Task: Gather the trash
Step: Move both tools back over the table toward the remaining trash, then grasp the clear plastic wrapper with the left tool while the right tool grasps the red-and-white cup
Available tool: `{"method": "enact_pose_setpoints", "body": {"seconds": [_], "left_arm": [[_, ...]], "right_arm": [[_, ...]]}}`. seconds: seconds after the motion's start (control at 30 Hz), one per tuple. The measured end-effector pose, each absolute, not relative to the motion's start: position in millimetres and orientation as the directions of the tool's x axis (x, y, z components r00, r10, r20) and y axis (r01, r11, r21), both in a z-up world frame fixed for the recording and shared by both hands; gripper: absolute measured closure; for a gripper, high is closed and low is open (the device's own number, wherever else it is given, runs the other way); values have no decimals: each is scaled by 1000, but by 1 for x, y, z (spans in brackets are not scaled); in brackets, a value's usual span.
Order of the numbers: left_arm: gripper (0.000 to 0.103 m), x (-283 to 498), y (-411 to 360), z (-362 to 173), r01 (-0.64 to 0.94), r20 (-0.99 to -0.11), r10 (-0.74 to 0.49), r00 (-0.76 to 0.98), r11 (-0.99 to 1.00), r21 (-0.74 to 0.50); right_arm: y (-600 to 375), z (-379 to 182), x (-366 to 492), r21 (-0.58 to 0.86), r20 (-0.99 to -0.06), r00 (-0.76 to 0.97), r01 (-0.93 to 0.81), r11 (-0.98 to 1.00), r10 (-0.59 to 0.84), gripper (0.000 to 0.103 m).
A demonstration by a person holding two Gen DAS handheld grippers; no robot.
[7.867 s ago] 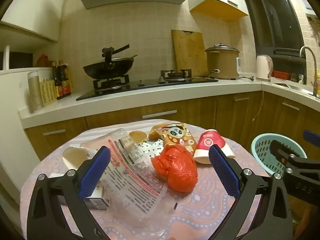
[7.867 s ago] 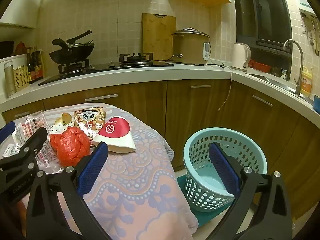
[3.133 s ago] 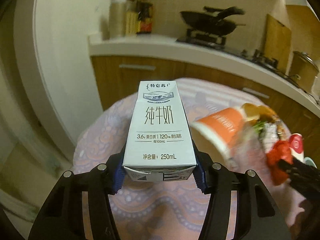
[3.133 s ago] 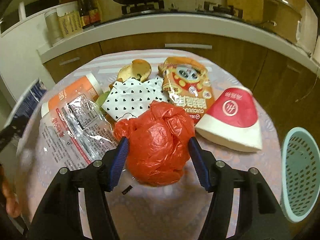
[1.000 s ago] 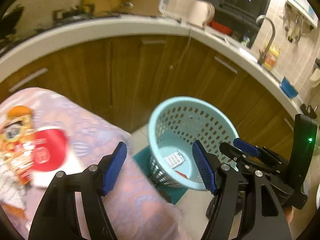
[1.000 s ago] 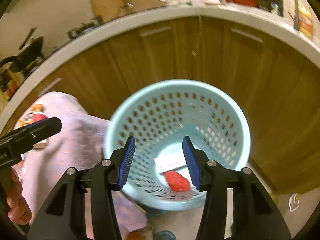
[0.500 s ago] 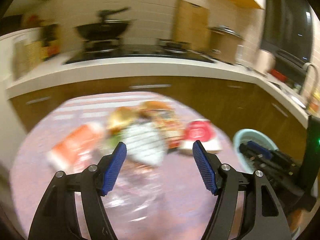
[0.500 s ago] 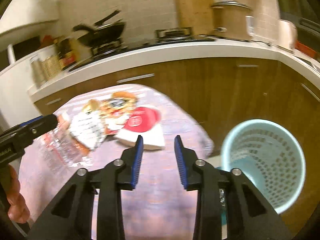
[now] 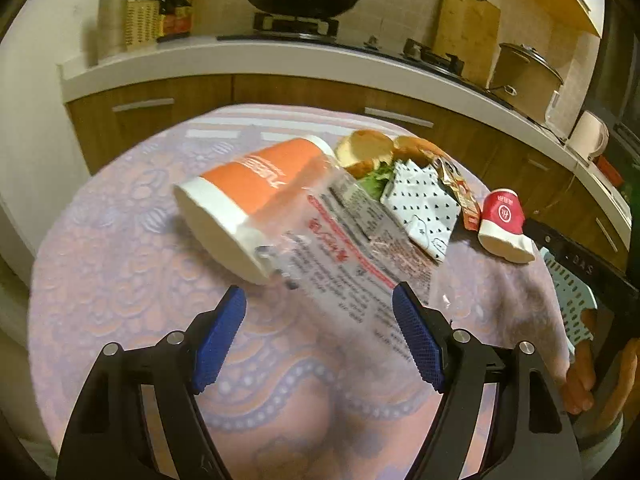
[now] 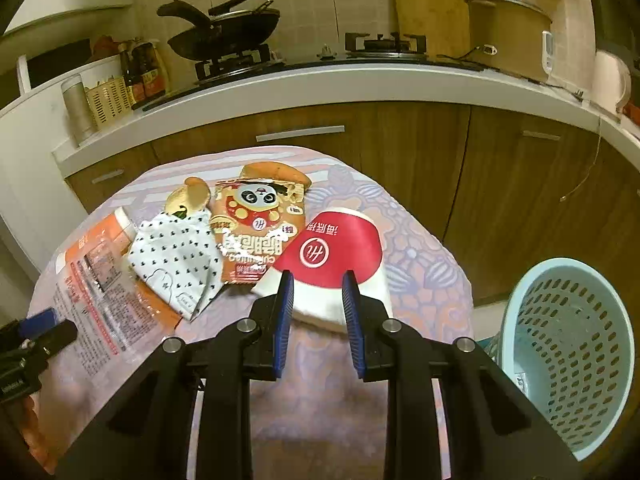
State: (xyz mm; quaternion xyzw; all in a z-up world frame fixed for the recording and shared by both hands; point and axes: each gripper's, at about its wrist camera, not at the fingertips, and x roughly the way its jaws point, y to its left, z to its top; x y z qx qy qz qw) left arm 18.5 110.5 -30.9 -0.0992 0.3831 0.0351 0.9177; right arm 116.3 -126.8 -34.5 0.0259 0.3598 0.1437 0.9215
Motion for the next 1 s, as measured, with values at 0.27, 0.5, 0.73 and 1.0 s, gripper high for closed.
{"method": "enact_pose_setpoints", "body": {"seconds": [0.27, 0.5, 0.73, 1.0], "left_arm": [[56, 38, 105, -52, -140, -753, -85, 653, 963, -230], [99, 43, 101, -60, -142, -764, -97, 637, 960, -240], [103, 39, 96, -54, -111, -738, -114, 665, 962, -249], [103, 24, 89, -39, -59, -683, -134, 718, 966, -251]], "right_arm": [[-133, -45, 140, 173, -679, 681, -213, 961, 274, 39], [-146, -56, 158, 236, -722, 631, -161, 958, 284, 35], [-147, -66, 169, 321, -740, 564, -181, 930, 366, 34], [-145, -60, 155, 362, -704, 564, -238, 901, 432, 66]]}}
